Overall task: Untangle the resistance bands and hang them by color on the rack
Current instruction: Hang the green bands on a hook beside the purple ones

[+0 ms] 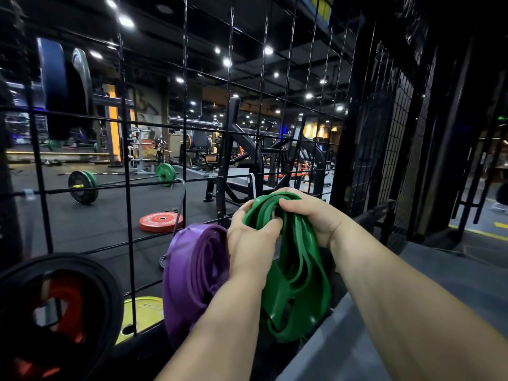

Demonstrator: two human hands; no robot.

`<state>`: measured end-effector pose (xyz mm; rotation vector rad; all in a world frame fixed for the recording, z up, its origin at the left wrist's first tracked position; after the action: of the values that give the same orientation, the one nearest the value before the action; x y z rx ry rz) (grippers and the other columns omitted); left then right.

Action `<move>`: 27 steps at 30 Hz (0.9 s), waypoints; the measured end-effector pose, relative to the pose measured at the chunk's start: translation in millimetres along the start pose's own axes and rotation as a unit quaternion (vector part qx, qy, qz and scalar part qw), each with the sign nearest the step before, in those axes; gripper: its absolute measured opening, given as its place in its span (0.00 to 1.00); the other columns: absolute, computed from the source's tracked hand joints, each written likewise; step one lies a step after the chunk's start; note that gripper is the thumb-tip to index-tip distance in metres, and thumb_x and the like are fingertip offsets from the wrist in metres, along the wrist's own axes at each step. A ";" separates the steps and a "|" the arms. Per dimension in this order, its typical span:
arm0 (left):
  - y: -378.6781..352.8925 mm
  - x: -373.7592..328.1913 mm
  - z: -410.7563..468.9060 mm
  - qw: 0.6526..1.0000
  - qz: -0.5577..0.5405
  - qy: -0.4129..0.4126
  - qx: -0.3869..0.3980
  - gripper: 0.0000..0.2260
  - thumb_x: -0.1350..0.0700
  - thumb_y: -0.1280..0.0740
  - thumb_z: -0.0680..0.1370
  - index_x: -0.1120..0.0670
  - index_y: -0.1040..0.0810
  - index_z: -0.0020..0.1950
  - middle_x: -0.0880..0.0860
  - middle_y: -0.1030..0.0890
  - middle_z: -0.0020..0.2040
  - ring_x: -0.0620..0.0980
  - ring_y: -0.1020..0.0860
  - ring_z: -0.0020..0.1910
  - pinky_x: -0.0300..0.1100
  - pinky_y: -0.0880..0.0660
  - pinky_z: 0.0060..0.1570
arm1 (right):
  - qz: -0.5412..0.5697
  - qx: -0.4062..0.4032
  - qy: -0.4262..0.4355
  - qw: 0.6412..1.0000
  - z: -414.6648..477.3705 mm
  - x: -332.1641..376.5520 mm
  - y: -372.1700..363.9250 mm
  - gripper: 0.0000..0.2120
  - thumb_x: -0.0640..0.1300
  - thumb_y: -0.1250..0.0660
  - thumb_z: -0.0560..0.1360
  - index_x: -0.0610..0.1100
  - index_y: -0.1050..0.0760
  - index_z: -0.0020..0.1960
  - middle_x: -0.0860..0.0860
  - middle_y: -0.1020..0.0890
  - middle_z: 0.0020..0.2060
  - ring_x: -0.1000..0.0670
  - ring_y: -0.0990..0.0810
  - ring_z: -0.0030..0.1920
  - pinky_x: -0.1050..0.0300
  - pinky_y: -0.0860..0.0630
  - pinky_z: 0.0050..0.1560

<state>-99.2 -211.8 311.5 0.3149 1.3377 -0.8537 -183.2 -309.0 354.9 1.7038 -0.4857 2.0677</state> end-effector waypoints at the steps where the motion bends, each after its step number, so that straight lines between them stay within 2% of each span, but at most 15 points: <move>1: 0.6 0.2 0.4 1.000 -0.007 0.009 0.000 0.22 0.54 0.25 0.64 0.43 0.23 0.56 0.47 0.17 0.47 0.47 0.17 0.46 0.45 0.20 0.50 | -0.001 0.002 0.007 1.000 -0.5 1.6 -0.7 0.15 0.42 0.33 0.70 0.41 0.27 0.56 0.41 0.21 0.46 0.43 0.21 0.43 0.47 0.21 0.47; 5: 2.1 -1.4 -0.4 0.999 -0.038 0.030 0.010 0.20 0.60 0.24 0.68 0.45 0.23 0.56 0.49 0.16 0.45 0.48 0.16 0.44 0.44 0.19 0.48 | 0.017 0.000 0.038 0.999 -3.3 3.8 -1.3 0.19 0.41 0.34 0.73 0.46 0.25 0.64 0.40 0.19 0.52 0.42 0.19 0.49 0.47 0.20 0.52; 7: 1.7 -1.9 -0.6 0.998 -0.049 0.038 0.014 0.20 0.59 0.23 0.68 0.45 0.23 0.56 0.50 0.16 0.46 0.49 0.16 0.44 0.47 0.19 0.50 | 0.019 0.004 0.038 0.999 -6.2 2.3 -2.1 0.18 0.42 0.34 0.74 0.47 0.24 0.64 0.39 0.19 0.56 0.41 0.19 0.53 0.46 0.21 0.56; 9: 1.2 -2.1 -1.9 0.998 -0.056 0.038 0.017 0.22 0.58 0.22 0.67 0.47 0.22 0.59 0.51 0.16 0.47 0.48 0.16 0.45 0.47 0.19 0.50 | 0.025 0.002 0.036 0.999 -9.0 0.5 -4.1 0.16 0.42 0.34 0.75 0.47 0.22 0.63 0.39 0.19 0.57 0.39 0.21 0.56 0.42 0.25 0.61; 12: 1.1 -3.2 -2.8 0.998 -0.059 0.029 0.022 0.23 0.55 0.21 0.67 0.49 0.22 0.61 0.50 0.16 0.48 0.47 0.17 0.46 0.46 0.19 0.50 | 0.047 -0.008 0.041 0.998 -11.7 -2.5 -6.6 0.14 0.41 0.35 0.76 0.47 0.20 0.60 0.39 0.19 0.55 0.38 0.23 0.56 0.41 0.29 0.63; 15: 0.0 -1.0 -3.2 0.997 -0.062 0.039 0.033 0.27 0.45 0.21 0.62 0.46 0.22 0.60 0.49 0.16 0.49 0.48 0.17 0.48 0.49 0.20 0.53 | 0.058 -0.012 0.044 0.997 -14.2 -10.4 -8.1 0.15 0.41 0.34 0.74 0.47 0.19 0.59 0.40 0.19 0.55 0.39 0.23 0.54 0.41 0.28 0.63; 17: -0.3 3.1 -6.3 0.996 -0.062 0.051 0.035 0.29 0.40 0.25 0.60 0.45 0.22 0.59 0.49 0.16 0.50 0.48 0.17 0.48 0.51 0.20 0.54 | 0.065 -0.022 0.041 0.997 -15.5 -19.5 -7.3 0.16 0.45 0.33 0.73 0.48 0.19 0.59 0.40 0.19 0.57 0.42 0.21 0.53 0.43 0.25 0.60; 18: 0.1 7.0 -7.4 0.996 -0.059 0.057 0.032 0.27 0.40 0.25 0.63 0.44 0.23 0.60 0.48 0.16 0.50 0.48 0.17 0.49 0.51 0.21 0.54 | 0.069 -0.025 0.037 0.997 -15.7 -25.3 -7.7 0.17 0.50 0.32 0.73 0.49 0.19 0.60 0.40 0.20 0.58 0.43 0.21 0.53 0.44 0.25 0.59; 20: 1.4 12.0 -9.2 0.996 -0.047 0.064 0.030 0.23 0.42 0.27 0.70 0.45 0.26 0.63 0.48 0.17 0.51 0.48 0.18 0.49 0.51 0.22 0.56 | 0.051 -0.036 0.026 0.998 -15.8 -37.9 -8.4 0.24 0.63 0.36 0.73 0.51 0.20 0.62 0.41 0.20 0.60 0.42 0.22 0.56 0.40 0.28 0.63; 21: 2.2 13.2 -8.8 0.997 -0.037 0.062 0.030 0.23 0.42 0.28 0.71 0.44 0.27 0.64 0.48 0.18 0.52 0.48 0.18 0.50 0.51 0.22 0.57 | 0.035 -0.051 0.021 0.998 -15.5 -42.4 -8.1 0.26 0.66 0.39 0.73 0.53 0.21 0.62 0.41 0.20 0.61 0.40 0.23 0.58 0.37 0.31 0.66; 23: 1.7 11.8 -7.3 0.999 0.008 0.044 0.028 0.29 0.36 0.31 0.68 0.43 0.29 0.66 0.49 0.20 0.57 0.50 0.20 0.54 0.51 0.24 0.59 | 0.024 -0.083 0.010 0.996 -15.3 -45.1 -7.1 0.24 0.64 0.43 0.76 0.52 0.21 0.62 0.42 0.19 0.59 0.40 0.23 0.59 0.37 0.32 0.68; 25: 0.5 13.6 -7.3 0.998 0.054 0.033 0.029 0.37 0.30 0.37 0.60 0.40 0.33 0.68 0.49 0.23 0.62 0.51 0.23 0.59 0.51 0.26 0.62 | -0.015 -0.101 0.005 0.995 -16.9 -42.9 -7.5 0.20 0.59 0.44 0.80 0.50 0.22 0.63 0.44 0.17 0.57 0.43 0.19 0.59 0.40 0.29 0.67; 27: -1.0 18.8 -9.5 0.997 0.059 0.045 0.038 0.37 0.28 0.40 0.59 0.37 0.35 0.68 0.49 0.25 0.64 0.52 0.24 0.61 0.52 0.27 0.63 | -0.076 -0.107 0.012 0.991 -18.7 -39.7 -7.6 0.18 0.57 0.44 0.82 0.51 0.23 0.63 0.47 0.16 0.56 0.45 0.18 0.57 0.45 0.25 0.63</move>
<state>-106.8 -213.0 291.8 0.4914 1.3578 -0.7992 -188.3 -296.7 312.4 1.5403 -0.5334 1.8543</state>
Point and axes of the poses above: each hand's wrist, its own z-axis towards the middle knuckle, its own y-axis out of the back of the hand, x = y × z, the point moved 4 cm from there along z, towards the middle knuckle
